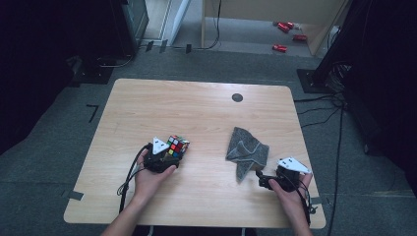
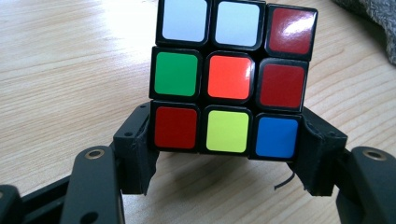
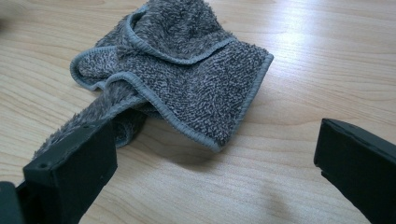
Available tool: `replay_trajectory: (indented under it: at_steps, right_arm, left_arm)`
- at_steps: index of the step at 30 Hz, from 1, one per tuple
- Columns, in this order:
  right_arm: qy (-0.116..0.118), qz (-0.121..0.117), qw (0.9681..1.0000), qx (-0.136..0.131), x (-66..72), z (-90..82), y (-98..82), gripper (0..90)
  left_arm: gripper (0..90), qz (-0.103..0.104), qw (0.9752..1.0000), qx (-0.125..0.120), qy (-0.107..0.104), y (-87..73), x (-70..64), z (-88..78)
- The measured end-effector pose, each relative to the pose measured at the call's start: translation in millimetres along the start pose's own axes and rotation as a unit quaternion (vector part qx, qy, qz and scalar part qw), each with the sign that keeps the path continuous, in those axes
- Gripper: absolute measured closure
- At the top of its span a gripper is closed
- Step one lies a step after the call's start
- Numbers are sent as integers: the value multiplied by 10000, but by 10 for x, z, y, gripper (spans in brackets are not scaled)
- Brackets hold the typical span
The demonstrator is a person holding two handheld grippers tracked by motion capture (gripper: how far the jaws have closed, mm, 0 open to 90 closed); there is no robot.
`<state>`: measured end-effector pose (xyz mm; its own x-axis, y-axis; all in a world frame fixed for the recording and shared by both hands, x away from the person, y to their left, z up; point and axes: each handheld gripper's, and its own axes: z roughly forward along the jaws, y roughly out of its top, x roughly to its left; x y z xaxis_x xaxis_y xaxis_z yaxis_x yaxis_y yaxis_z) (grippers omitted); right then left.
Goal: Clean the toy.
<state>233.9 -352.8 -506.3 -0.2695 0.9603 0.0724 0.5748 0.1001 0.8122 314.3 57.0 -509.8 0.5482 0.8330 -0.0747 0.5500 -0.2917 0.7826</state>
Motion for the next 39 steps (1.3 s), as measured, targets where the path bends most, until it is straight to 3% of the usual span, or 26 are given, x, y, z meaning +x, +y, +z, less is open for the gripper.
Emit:
replay_trajectory:
  at_steps: [16,25,31,37,39]
  right_arm:
    - [1,-12,10000,12,-4,4,-7,0]
    - [0,-1,10000,19,-11,6,-9,0]
    - [4,-3,10000,-9,-32,-13,3,0]
    - [-19,44,10000,-76,-73,-77,35,0]
    - [-27,57,9999,-96,-89,-90,36,0]
  left_arm:
    - [338,78,9998,-154,82,2,-4,22]
    - [338,158,9997,-182,28,-3,-5,27]
    - [244,238,9992,-305,18,21,-20,-71]
    - [136,-230,9993,-267,-129,-9,150,-236]
    - [117,-274,9991,-255,-198,-29,226,-301]
